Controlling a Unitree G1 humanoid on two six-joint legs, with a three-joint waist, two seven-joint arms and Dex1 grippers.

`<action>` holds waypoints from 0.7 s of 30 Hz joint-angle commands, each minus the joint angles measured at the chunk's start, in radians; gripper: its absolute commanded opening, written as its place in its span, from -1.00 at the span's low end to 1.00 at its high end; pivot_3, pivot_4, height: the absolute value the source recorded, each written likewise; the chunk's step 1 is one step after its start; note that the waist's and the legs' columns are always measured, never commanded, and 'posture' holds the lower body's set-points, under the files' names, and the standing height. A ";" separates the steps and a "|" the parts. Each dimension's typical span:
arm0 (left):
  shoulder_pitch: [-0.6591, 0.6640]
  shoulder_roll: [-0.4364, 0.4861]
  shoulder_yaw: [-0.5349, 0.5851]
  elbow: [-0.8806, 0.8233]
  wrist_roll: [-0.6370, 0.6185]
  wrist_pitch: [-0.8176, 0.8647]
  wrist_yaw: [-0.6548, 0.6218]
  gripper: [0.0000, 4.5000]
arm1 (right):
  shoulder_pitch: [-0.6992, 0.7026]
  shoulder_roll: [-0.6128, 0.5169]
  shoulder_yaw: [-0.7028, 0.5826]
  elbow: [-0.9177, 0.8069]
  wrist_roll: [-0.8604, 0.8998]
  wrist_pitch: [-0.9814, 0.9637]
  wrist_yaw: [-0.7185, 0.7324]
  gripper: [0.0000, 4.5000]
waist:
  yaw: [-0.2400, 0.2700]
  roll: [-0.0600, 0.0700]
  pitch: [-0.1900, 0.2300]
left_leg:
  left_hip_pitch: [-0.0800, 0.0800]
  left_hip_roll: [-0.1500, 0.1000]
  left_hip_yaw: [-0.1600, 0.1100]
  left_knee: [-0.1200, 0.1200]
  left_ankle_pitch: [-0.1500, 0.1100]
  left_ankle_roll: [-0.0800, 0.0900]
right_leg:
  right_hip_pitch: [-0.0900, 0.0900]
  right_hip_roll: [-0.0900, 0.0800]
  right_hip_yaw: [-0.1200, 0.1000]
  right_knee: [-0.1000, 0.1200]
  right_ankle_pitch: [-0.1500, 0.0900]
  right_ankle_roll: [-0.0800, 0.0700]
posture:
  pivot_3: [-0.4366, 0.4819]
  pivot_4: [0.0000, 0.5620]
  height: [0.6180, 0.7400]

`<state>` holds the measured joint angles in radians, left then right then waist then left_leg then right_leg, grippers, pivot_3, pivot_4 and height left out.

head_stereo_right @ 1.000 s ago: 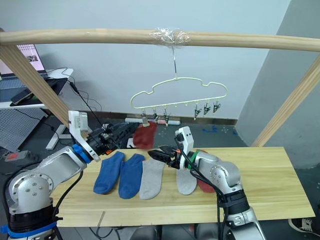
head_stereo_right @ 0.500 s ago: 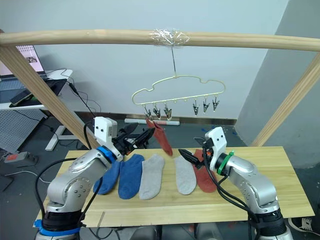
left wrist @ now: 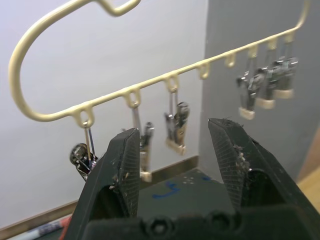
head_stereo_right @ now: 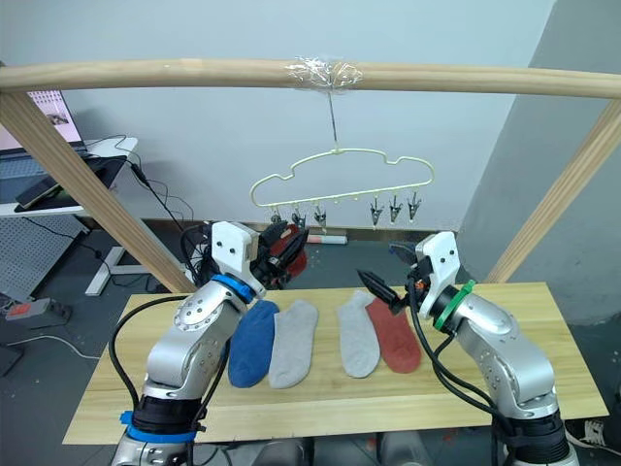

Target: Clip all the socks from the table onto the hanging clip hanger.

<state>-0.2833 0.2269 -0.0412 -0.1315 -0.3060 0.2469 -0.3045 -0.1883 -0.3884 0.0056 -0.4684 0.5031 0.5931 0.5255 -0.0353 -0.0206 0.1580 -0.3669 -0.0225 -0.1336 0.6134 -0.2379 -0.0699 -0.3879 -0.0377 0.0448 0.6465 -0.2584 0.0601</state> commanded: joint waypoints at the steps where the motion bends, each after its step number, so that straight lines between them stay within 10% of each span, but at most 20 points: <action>1: -0.037 -0.031 0.004 0.057 0.044 -0.080 0.012 0.05 | -0.034 -0.012 -0.030 -0.047 0.032 -0.020 0.020 1.00 | 0.000 0.000 0.000 | 0.000 0.000 0.000 0.000 0.000 0.000 | 0.000 0.000 0.000 0.000 0.000 0.000 | -0.23 -0.66 1.00; 21: -0.149 -0.110 0.053 0.274 0.097 -0.187 0.042 0.05 | -0.088 -0.019 -0.047 -0.073 0.086 0.027 -0.014 1.00 | -0.020 0.000 0.000 | 0.000 0.000 0.000 0.001 0.000 0.000 | 0.000 0.000 0.000 0.001 0.000 0.000 | -0.29 -0.62 1.00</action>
<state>-0.4134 0.1218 0.0073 0.1524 -0.2193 0.0840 -0.2633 -0.2599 -0.4003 -0.0171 -0.5007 0.5723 0.6248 0.5179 -0.0549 -0.0206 0.1580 -0.3670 -0.0226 -0.1340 0.6144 -0.2378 -0.0696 -0.3876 -0.0377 0.0446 0.6477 -0.2581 0.0606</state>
